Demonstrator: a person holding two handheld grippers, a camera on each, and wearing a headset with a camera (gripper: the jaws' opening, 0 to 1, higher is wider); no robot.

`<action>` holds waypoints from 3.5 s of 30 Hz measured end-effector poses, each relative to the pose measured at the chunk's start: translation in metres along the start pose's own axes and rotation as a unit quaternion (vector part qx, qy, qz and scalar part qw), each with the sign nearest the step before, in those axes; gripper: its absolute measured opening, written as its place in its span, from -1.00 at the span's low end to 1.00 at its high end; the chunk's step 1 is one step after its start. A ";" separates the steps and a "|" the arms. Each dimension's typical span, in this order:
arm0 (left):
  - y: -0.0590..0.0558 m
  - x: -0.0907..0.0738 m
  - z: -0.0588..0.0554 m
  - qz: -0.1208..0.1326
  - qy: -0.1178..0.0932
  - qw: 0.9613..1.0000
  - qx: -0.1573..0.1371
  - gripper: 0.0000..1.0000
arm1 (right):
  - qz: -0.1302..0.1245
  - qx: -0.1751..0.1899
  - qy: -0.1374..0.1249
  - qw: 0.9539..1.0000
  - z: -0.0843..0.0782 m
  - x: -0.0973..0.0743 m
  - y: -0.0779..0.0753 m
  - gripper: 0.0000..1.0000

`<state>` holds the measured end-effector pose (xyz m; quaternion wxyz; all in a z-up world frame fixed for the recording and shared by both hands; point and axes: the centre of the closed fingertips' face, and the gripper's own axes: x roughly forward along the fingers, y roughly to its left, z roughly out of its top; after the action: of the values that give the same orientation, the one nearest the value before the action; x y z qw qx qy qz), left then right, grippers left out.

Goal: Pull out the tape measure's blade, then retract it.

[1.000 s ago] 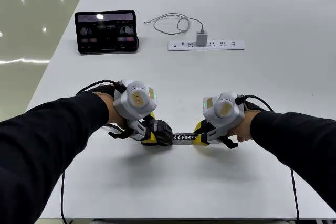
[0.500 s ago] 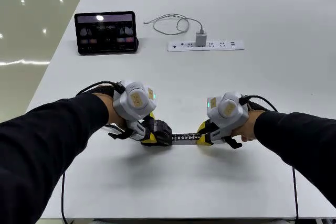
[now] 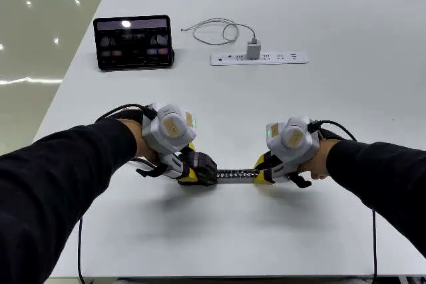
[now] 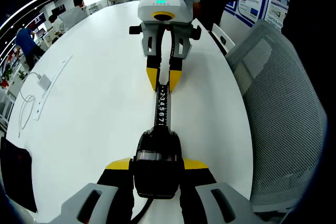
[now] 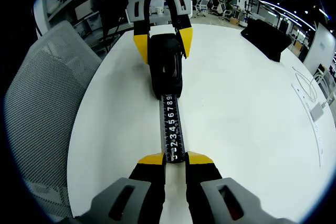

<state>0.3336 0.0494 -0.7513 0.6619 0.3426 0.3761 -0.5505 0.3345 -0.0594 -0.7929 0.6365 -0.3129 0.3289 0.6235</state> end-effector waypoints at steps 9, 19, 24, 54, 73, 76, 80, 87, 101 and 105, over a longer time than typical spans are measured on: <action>0.000 0.000 0.000 0.001 -0.003 1.000 -0.001 -0.42 | 0.000 0.010 0.001 1.000 -0.007 -0.005 -0.001 -0.83; -0.001 -0.001 0.000 0.002 -0.005 1.000 -0.003 -0.42 | -0.001 0.016 0.004 1.000 -0.014 -0.009 -0.001 -0.83; 0.000 0.000 0.000 0.001 -0.005 1.000 -0.002 -0.42 | -0.002 0.019 0.004 1.000 -0.018 -0.012 -0.001 -0.83; 0.000 0.000 0.000 0.004 -0.009 1.000 -0.006 -0.42 | -0.007 0.030 0.013 0.999 -0.041 -0.030 -0.004 -0.83; 0.000 0.000 0.001 0.007 -0.008 1.000 -0.009 -0.42 | -0.012 0.037 0.024 0.999 -0.062 -0.045 -0.006 -0.83; 0.000 0.000 0.001 0.006 -0.008 1.000 -0.009 -0.41 | -0.012 0.037 0.024 0.999 -0.063 -0.045 -0.006 -0.83; 0.000 0.000 0.001 0.006 -0.008 1.000 -0.010 -0.41 | -0.013 0.038 0.024 0.999 -0.063 -0.045 -0.006 -0.83; 0.000 0.001 0.001 0.005 -0.008 1.000 -0.011 -0.41 | -0.015 0.042 0.024 0.999 -0.068 -0.049 -0.007 -0.83; 0.000 0.000 0.001 0.008 -0.008 1.000 -0.010 -0.42 | -0.019 0.046 0.028 0.998 -0.076 -0.056 -0.007 -0.83; 0.000 0.000 0.001 0.008 -0.008 1.000 -0.011 -0.41 | -0.019 0.048 0.028 0.998 -0.080 -0.059 -0.008 -0.83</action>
<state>0.3342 0.0488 -0.7512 0.6730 0.3342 0.3739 -0.5437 0.3397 -0.1589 -0.7923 0.6530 -0.3060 0.3701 0.5856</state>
